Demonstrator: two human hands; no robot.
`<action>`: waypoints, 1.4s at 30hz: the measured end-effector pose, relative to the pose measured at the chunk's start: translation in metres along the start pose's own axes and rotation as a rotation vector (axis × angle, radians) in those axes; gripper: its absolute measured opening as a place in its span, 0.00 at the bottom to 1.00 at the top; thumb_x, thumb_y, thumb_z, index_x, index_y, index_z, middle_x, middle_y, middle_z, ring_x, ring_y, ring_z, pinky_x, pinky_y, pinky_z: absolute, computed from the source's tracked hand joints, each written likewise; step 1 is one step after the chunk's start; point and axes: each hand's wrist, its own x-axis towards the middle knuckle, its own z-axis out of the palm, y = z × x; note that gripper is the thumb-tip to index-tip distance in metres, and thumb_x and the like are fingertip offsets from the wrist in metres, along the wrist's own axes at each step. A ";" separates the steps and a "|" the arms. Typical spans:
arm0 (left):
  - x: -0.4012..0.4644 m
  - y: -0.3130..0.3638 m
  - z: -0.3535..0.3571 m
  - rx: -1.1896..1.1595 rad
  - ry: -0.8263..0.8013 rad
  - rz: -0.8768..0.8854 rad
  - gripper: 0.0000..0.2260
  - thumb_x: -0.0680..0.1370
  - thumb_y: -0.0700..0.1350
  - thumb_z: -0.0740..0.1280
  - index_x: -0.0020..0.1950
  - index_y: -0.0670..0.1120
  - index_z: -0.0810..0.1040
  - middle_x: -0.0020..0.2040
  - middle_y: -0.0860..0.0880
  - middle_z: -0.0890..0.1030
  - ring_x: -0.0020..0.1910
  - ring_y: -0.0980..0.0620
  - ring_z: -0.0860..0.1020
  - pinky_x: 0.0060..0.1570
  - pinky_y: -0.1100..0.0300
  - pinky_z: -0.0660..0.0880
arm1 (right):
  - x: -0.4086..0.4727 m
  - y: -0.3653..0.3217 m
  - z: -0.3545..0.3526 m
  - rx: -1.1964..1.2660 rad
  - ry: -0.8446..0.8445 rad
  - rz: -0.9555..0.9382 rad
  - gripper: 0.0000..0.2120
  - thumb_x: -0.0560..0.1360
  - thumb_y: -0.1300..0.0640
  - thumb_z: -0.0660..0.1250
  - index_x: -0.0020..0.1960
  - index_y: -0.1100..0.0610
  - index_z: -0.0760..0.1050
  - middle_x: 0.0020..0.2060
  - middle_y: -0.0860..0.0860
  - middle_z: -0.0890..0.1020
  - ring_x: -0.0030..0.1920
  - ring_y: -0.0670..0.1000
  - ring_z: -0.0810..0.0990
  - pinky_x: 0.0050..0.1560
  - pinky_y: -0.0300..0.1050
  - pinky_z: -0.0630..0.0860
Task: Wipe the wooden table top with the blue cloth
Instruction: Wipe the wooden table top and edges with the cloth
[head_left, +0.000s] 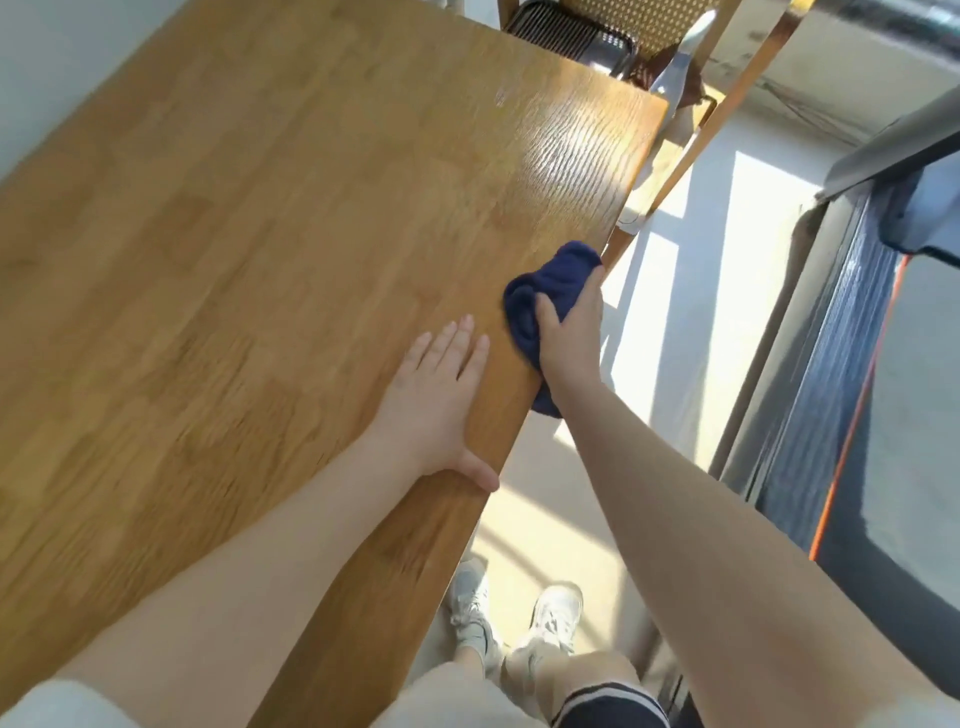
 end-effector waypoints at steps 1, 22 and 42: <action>0.001 0.000 0.001 -0.003 0.003 -0.005 0.64 0.57 0.75 0.66 0.75 0.42 0.34 0.75 0.42 0.34 0.75 0.46 0.36 0.74 0.49 0.37 | 0.019 -0.005 -0.002 -0.032 0.028 0.004 0.35 0.77 0.53 0.62 0.76 0.54 0.45 0.72 0.54 0.60 0.71 0.55 0.61 0.71 0.55 0.61; 0.037 0.046 -0.043 -0.249 0.150 -0.401 0.37 0.72 0.67 0.60 0.74 0.47 0.58 0.75 0.46 0.57 0.75 0.48 0.53 0.73 0.52 0.41 | 0.102 -0.026 -0.035 -0.260 -0.141 -0.052 0.33 0.78 0.51 0.58 0.76 0.53 0.43 0.76 0.53 0.43 0.75 0.55 0.50 0.69 0.52 0.60; 0.254 0.031 -0.134 -0.176 0.071 -0.543 0.48 0.68 0.67 0.66 0.77 0.50 0.43 0.77 0.46 0.40 0.76 0.47 0.43 0.73 0.50 0.45 | 0.211 -0.031 -0.077 -0.202 -0.401 -0.121 0.35 0.77 0.52 0.61 0.76 0.52 0.43 0.75 0.52 0.37 0.74 0.56 0.51 0.70 0.58 0.57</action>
